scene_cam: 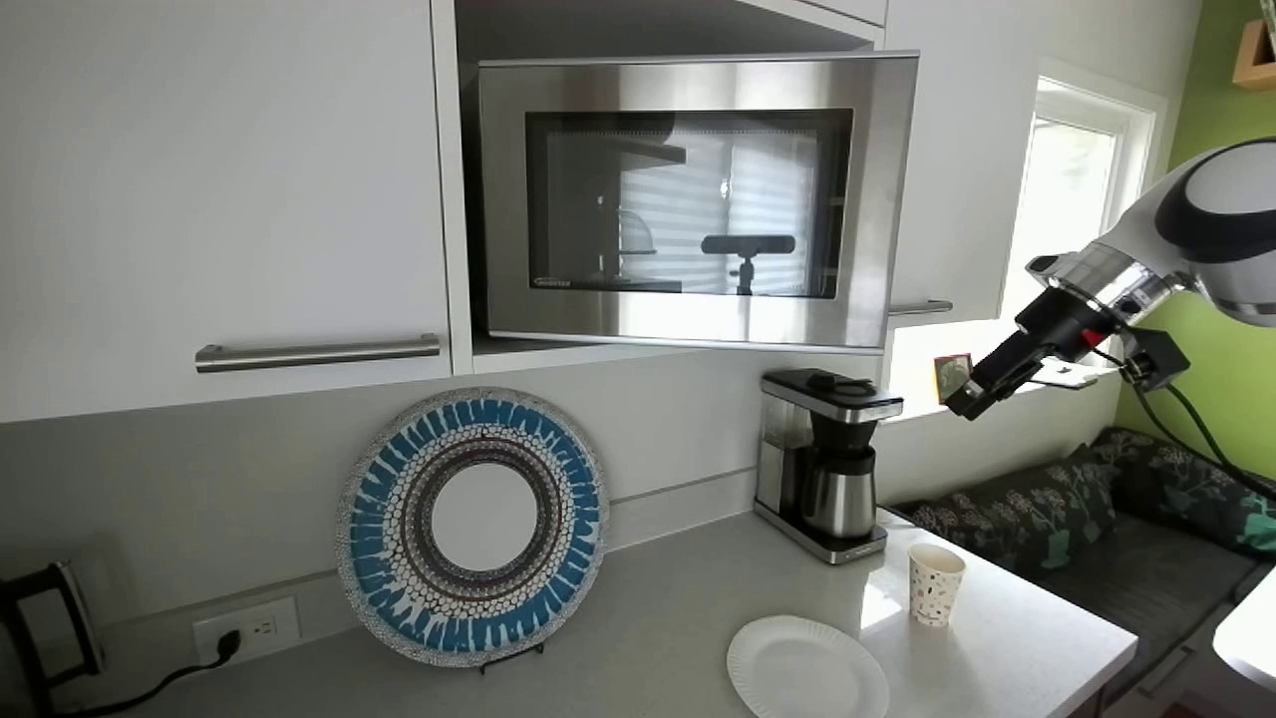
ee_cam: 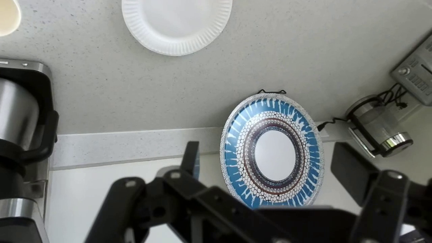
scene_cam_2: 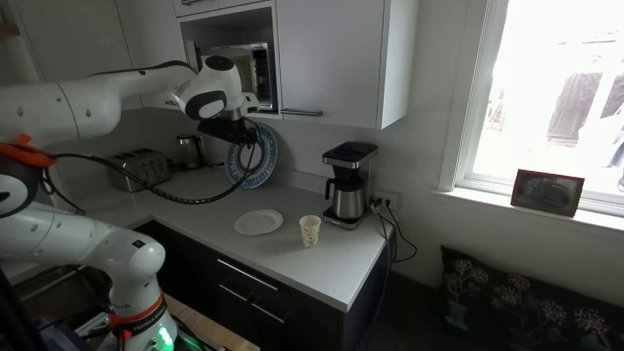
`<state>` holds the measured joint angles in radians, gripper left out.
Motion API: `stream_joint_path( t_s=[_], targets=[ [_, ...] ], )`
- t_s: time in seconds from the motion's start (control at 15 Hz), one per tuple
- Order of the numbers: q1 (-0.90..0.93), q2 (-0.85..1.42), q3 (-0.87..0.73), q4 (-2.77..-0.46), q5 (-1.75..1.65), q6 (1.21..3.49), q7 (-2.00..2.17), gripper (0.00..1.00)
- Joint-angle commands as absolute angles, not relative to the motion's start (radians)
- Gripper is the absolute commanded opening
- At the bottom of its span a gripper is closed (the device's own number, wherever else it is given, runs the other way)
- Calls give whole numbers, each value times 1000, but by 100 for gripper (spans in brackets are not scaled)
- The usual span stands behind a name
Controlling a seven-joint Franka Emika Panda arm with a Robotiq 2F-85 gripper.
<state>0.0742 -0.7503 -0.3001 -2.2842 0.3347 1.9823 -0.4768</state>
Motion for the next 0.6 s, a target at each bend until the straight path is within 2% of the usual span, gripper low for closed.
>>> stream_joint_path(
  t_s=[0.0, 0.33, 0.53],
  targets=[
    [125, -741, -337, -2262, 419, 1956, -524, 100],
    [186, -767, -336, -2259, 481, 2014, -714, 100],
    [212, -781, -324, -2272, 511, 2123, -840, 100]
  ],
)
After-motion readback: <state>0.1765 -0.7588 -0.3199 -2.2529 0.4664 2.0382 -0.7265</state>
